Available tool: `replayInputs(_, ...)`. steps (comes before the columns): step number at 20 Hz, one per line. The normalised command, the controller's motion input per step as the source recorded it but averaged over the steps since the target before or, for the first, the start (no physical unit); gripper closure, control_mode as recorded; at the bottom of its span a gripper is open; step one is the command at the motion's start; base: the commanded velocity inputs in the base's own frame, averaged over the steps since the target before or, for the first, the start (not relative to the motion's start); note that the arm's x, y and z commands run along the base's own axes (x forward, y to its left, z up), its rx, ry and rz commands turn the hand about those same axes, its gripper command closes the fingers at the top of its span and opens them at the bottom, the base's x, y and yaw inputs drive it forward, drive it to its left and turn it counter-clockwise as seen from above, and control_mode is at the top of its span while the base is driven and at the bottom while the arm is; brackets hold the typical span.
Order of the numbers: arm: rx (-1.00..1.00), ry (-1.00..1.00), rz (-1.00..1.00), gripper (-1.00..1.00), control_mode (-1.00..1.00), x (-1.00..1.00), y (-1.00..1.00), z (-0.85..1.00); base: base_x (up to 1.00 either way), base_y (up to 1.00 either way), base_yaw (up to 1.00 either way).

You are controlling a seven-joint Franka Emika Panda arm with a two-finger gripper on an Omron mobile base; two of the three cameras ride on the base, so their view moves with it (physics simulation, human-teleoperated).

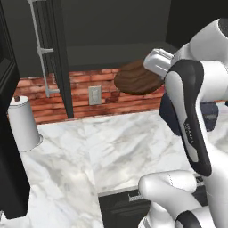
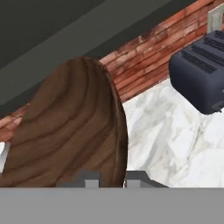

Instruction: Take the smaller bowl and place it next to the appetizer plate on the dining counter , and place the larger bowl next to the plate with cooked food.

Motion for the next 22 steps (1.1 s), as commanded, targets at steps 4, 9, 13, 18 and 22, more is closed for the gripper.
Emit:
replayInputs(4,0.0,-0.02,0.0,1.0,-1.0,-0.73,-0.17,0.03,0.0,0.0,0.0)
replayInputs(9,0.0,-0.01,-0.01,1.0,1.0,-0.36,-0.11,0.0,-0.57,-0.23,-0.03)
replayInputs(13,0.0,0.0,0.0,1.0,1.0,0.0,0.0,0.0,-0.71,-0.67,-0.09)
replayInputs(18,0.0,0.0,0.0,1.0,1.0,0.0,0.0,0.0,-0.7,-0.92,0.0)
replayInputs(22,0.0,0.0,0.0,1.0,1.0,0.0,0.0,0.0,-0.84,-0.96,0.0)
